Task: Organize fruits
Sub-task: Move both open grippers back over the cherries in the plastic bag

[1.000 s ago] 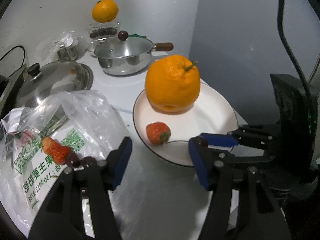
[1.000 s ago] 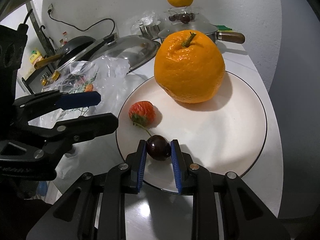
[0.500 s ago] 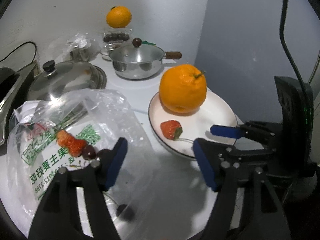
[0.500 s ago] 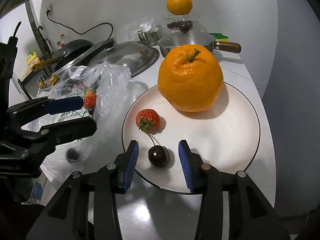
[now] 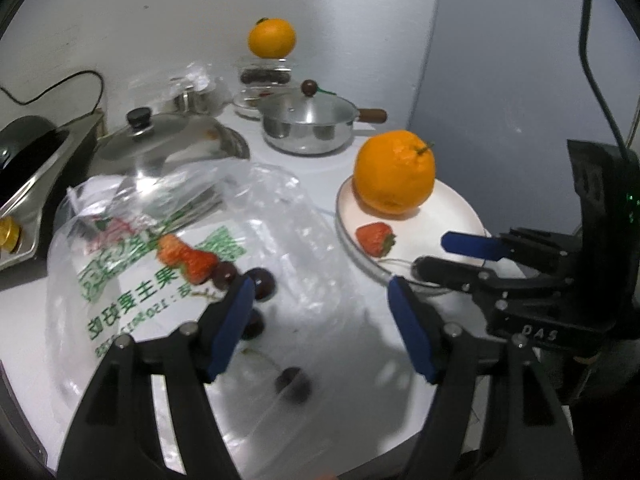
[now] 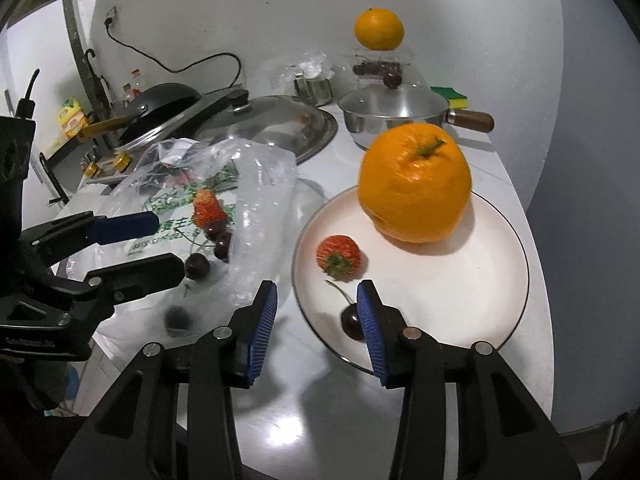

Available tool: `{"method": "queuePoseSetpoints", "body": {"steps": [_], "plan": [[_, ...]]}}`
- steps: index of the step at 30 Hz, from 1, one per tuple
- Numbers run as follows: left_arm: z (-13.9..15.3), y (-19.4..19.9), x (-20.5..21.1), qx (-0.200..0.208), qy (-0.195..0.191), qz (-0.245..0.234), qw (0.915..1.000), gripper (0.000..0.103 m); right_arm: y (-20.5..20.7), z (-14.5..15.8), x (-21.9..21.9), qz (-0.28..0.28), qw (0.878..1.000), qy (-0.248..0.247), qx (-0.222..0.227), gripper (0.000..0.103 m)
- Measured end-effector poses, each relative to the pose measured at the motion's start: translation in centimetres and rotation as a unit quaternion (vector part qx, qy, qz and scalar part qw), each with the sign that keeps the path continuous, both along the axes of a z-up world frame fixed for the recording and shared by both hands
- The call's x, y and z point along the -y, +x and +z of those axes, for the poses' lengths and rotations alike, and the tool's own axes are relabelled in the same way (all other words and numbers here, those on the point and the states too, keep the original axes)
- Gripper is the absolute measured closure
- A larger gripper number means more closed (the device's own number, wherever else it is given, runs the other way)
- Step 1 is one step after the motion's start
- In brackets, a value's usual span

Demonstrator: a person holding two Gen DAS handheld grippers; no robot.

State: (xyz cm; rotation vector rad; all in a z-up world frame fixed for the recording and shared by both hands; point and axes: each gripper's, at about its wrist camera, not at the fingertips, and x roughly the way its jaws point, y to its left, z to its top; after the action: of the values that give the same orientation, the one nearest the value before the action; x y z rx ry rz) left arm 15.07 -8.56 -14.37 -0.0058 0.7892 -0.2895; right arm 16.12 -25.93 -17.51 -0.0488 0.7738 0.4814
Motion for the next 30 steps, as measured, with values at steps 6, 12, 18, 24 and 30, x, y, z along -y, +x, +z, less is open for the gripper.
{"method": "queuePoseSetpoints", "body": {"steps": [6, 12, 18, 24, 30], "plan": [[-0.1, -1.4, -2.1, 0.002, -0.006, 0.016, 0.9999, 0.032, -0.7, 0.6, -1.7, 0.011, 1.0, -0.006, 0.009, 0.059], [-0.6, -2.5, -4.2, 0.0, -0.015, 0.031, 0.9994, 0.032, -1.7, 0.9, -3.8, 0.029, 0.999, -0.017, 0.018, 0.059], [-0.9, -3.5, -6.1, 0.001, -0.022, 0.043, 0.9988, 0.032, -2.5, 0.8, -5.7, 0.045, 0.999, -0.023, 0.019, 0.059], [-1.5, -4.3, -8.2, -0.002, -0.03, 0.061, 0.9977, 0.032, -3.2, 0.6, -8.5, 0.073, 0.997, -0.034, 0.02, 0.059], [-2.1, -4.7, -9.9, -0.005, -0.036, 0.073, 0.9967, 0.032, -3.2, 0.1, -10.6, 0.085, 0.995, -0.042, 0.015, 0.06]]}}
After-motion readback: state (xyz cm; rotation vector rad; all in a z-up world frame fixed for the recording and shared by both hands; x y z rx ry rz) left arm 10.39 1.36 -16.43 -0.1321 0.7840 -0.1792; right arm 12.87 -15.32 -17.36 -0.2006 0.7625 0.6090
